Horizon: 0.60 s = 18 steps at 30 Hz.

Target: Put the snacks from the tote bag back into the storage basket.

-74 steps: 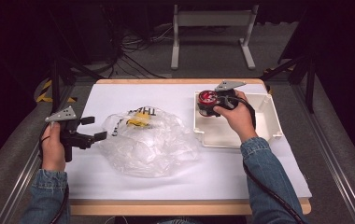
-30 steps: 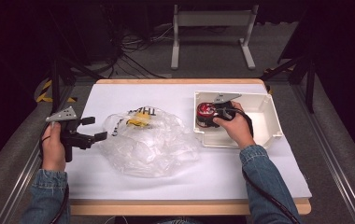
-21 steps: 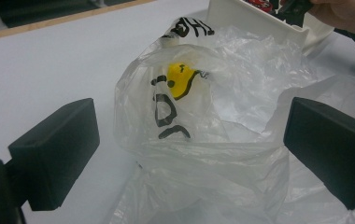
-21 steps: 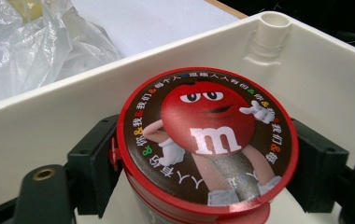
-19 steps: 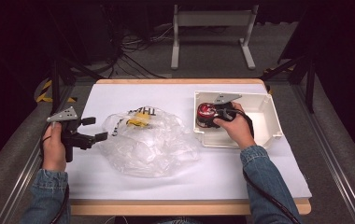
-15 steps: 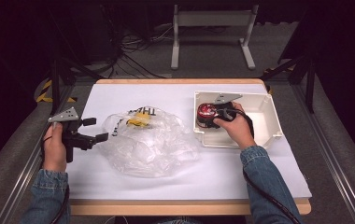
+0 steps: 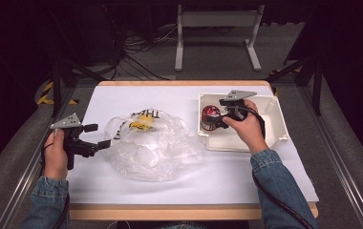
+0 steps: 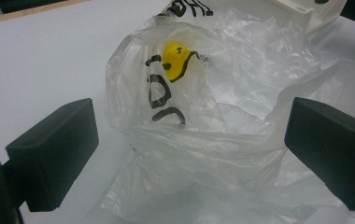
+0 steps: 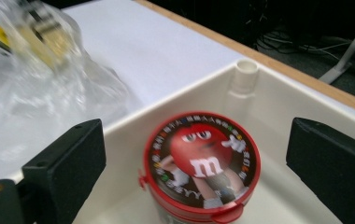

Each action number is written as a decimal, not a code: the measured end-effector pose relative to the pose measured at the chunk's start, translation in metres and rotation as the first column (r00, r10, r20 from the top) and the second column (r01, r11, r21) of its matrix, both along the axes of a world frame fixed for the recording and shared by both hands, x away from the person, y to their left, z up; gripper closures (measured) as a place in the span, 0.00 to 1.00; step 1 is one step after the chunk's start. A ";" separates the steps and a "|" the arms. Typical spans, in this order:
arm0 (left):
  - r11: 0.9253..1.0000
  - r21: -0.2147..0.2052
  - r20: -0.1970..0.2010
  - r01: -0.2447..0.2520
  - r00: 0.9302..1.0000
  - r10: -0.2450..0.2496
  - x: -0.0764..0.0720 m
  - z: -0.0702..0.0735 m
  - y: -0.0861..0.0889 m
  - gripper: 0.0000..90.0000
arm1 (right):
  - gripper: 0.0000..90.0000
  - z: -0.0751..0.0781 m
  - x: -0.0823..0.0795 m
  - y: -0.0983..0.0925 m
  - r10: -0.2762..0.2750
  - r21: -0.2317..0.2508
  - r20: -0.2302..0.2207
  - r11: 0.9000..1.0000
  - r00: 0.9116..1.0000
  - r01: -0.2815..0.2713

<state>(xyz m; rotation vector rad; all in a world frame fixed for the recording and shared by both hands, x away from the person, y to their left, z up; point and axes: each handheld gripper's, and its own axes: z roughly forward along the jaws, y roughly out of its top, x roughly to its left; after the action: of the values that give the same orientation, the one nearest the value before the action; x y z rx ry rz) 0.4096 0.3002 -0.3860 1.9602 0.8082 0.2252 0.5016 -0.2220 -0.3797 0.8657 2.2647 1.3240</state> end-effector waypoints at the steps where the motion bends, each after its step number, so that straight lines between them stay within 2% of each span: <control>1: 1.000 0.002 0.002 0.004 1.000 -0.004 -0.001 0.000 0.000 0.04 | 0.05 0.004 -0.003 0.000 0.004 0.002 0.004 1.000 1.000 -0.004; 3: 1.000 0.009 0.003 0.007 1.000 -0.007 -0.003 -0.001 -0.001 0.04 | 0.05 0.011 -0.008 0.000 0.007 0.006 0.005 1.000 1.000 -0.007; 5: 1.000 0.009 -0.001 0.006 1.000 -0.006 -0.006 -0.001 -0.001 0.04 | 0.05 0.020 -0.018 0.000 0.024 -0.017 0.007 1.000 1.000 -0.024; 7: 1.000 0.014 0.004 0.009 1.000 -0.009 -0.008 -0.002 -0.001 0.04 | 0.06 0.022 -0.021 -0.001 0.028 -0.019 0.006 0.999 1.000 -0.027; 13: 1.000 0.007 0.005 0.006 1.000 -0.006 -0.016 -0.003 0.001 0.04 | 0.05 0.036 -0.043 -0.010 0.042 0.000 0.007 0.999 0.999 -0.042; 14: 1.000 0.008 0.007 0.006 1.000 -0.006 -0.018 -0.004 0.001 0.04 | 0.05 0.039 -0.051 -0.014 0.046 0.009 0.001 0.999 0.999 -0.046; 18: 1.000 0.016 0.012 0.008 1.000 -0.008 -0.022 -0.004 0.002 0.04 | 0.05 0.042 -0.064 -0.019 0.053 0.016 0.001 0.998 0.999 -0.053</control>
<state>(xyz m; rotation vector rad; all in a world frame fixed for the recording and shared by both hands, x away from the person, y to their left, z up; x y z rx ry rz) 0.3876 0.3020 -0.3903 1.9748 0.7927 0.2392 0.4380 -0.2409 -0.3379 0.8163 2.2943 1.3673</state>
